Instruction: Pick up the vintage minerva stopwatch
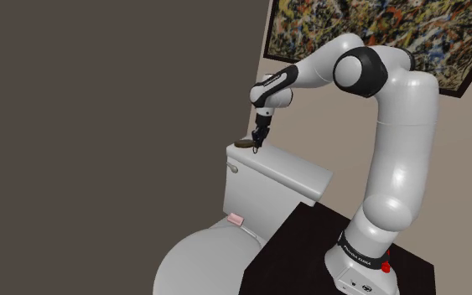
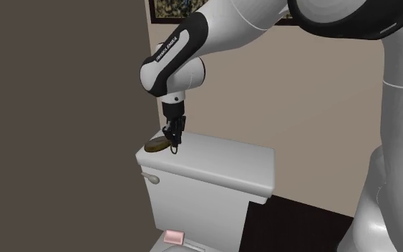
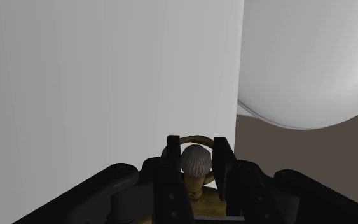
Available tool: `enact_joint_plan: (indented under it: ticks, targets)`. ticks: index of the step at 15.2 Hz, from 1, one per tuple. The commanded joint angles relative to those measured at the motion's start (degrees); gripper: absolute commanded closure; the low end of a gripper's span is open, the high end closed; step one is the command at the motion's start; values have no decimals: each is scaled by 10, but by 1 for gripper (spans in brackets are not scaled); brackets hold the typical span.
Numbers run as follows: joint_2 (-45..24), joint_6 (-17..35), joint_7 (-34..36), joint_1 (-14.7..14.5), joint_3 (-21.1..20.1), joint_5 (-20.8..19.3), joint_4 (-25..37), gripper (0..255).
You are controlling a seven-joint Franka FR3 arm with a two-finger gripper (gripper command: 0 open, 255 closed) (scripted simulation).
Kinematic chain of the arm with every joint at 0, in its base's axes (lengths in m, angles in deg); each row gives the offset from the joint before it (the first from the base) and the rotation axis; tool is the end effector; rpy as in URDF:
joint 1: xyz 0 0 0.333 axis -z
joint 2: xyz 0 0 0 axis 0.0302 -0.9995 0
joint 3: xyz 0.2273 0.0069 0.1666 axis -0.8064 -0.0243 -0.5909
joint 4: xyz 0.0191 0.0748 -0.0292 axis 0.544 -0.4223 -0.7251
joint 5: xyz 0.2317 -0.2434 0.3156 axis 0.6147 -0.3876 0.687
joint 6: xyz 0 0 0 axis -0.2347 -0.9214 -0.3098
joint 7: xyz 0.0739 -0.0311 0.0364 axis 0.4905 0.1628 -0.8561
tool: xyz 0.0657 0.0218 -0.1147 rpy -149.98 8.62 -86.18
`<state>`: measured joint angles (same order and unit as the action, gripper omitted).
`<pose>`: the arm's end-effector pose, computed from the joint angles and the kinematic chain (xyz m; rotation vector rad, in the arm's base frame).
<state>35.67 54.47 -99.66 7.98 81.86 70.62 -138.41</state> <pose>0.5917 -0.2554 0.2166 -3.0684 -0.0094 0.0813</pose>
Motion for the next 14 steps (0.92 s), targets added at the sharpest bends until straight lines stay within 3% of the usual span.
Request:
enact_joint_plan:
  ticks: [1, 14]
  targets:
    - [8, -14, 3, -1, 2, -4, 6, 255]
    - [48, -88, 18, -5, 7, -23, 43, 255]
